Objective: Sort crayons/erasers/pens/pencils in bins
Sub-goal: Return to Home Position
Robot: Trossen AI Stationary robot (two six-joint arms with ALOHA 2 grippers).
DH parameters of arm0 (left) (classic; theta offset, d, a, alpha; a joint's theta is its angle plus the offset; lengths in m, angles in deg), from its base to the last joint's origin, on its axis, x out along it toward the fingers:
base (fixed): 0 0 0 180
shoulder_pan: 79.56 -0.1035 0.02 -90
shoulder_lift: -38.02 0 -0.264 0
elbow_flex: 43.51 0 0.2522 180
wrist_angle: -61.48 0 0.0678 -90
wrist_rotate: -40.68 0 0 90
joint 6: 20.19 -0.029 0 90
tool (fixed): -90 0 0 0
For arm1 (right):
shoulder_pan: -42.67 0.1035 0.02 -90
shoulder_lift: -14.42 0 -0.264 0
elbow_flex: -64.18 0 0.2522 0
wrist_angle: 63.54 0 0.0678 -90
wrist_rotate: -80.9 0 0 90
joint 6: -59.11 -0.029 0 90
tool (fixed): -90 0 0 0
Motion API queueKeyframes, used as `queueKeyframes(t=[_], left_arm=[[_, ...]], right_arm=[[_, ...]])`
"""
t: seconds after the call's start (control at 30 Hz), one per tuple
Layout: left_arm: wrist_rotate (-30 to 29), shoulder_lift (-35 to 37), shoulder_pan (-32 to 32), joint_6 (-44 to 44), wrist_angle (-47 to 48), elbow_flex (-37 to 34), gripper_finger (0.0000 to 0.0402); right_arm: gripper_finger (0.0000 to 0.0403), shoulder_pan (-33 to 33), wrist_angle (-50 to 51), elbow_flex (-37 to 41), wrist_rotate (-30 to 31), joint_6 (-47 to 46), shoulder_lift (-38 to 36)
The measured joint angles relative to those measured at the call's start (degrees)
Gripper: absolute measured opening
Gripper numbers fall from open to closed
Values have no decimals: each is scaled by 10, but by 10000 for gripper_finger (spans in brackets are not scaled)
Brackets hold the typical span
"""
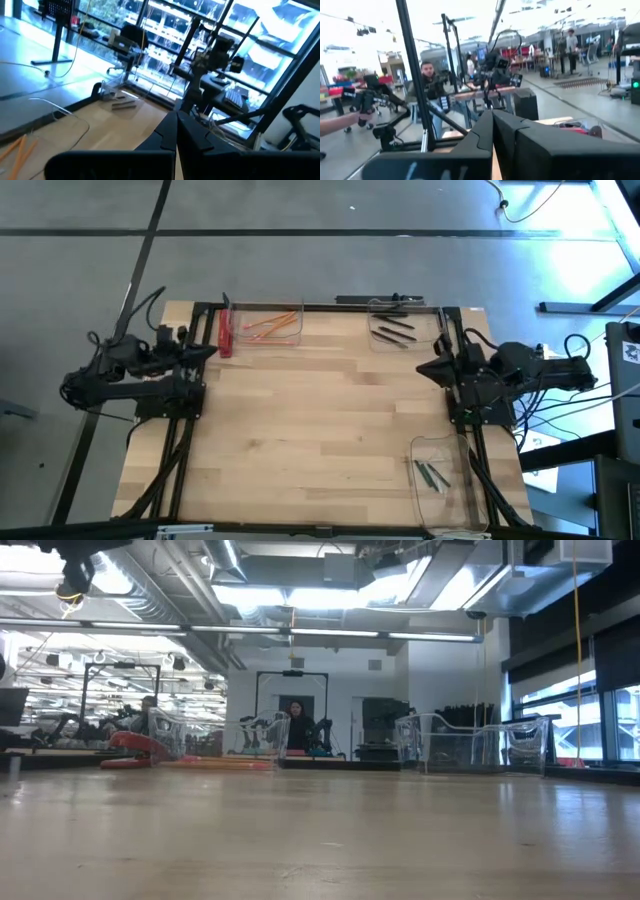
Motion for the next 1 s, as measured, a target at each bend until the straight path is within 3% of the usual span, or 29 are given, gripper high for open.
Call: queueKeyframes(t=[0.07, 0.37, 0.8, 1.0], left_arm=[[0, 27, 0, -4, 3, -10, 0], [-6, 26, 0, -41, -11, -32, 0], [13, 27, 0, -68, -126, -119, 0], [33, 27, 0, -78, -215, -198, 0]], right_arm=[[3, 0, -5, 26, 3, 0, -38], [2, 0, -3, 115, 16, 18, -221], [4, 0, -28, 168, 26, 26, -218], [5, 0, -130, 254, 24, 15, -217]])
